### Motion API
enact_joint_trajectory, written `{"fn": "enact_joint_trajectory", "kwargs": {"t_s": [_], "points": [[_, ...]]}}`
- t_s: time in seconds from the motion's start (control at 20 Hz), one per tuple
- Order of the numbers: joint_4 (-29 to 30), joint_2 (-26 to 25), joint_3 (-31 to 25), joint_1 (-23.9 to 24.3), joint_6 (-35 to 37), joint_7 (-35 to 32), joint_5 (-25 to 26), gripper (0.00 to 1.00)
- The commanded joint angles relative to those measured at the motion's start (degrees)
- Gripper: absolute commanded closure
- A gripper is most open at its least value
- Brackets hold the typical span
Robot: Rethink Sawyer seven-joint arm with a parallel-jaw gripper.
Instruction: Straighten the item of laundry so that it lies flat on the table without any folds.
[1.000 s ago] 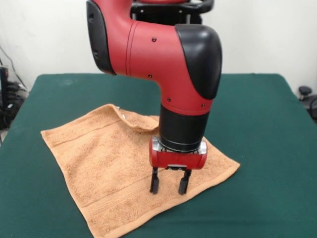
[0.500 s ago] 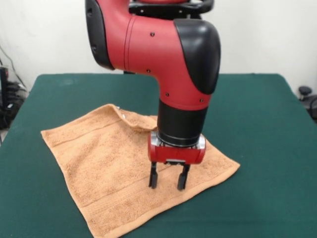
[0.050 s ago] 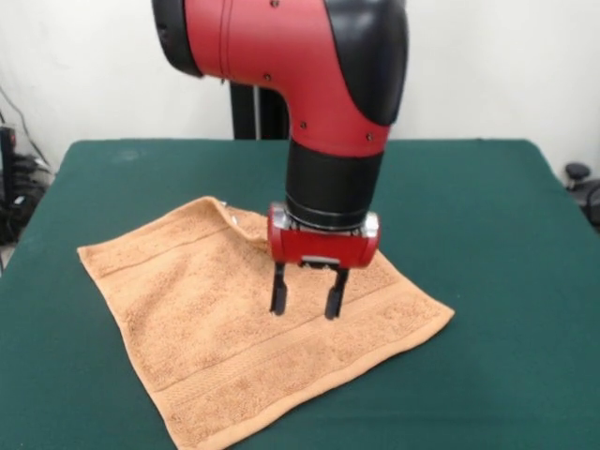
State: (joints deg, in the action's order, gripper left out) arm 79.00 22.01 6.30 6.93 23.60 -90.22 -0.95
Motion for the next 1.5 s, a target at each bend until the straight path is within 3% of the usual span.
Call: {"fn": "enact_joint_trajectory", "kwargs": {"t_s": [0.05, 0.85, 1.5], "points": [[10.52, -0.64, -5.56, 2.18, -1.97, -7.09, 1.38, 0.00], [15.31, -3.50, -6.71, 3.58, -11.27, -8.37, 4.70, 0.00], [20.63, -0.85, -6.02, 1.69, -12.68, -11.24, 3.13, 0.00]]}}
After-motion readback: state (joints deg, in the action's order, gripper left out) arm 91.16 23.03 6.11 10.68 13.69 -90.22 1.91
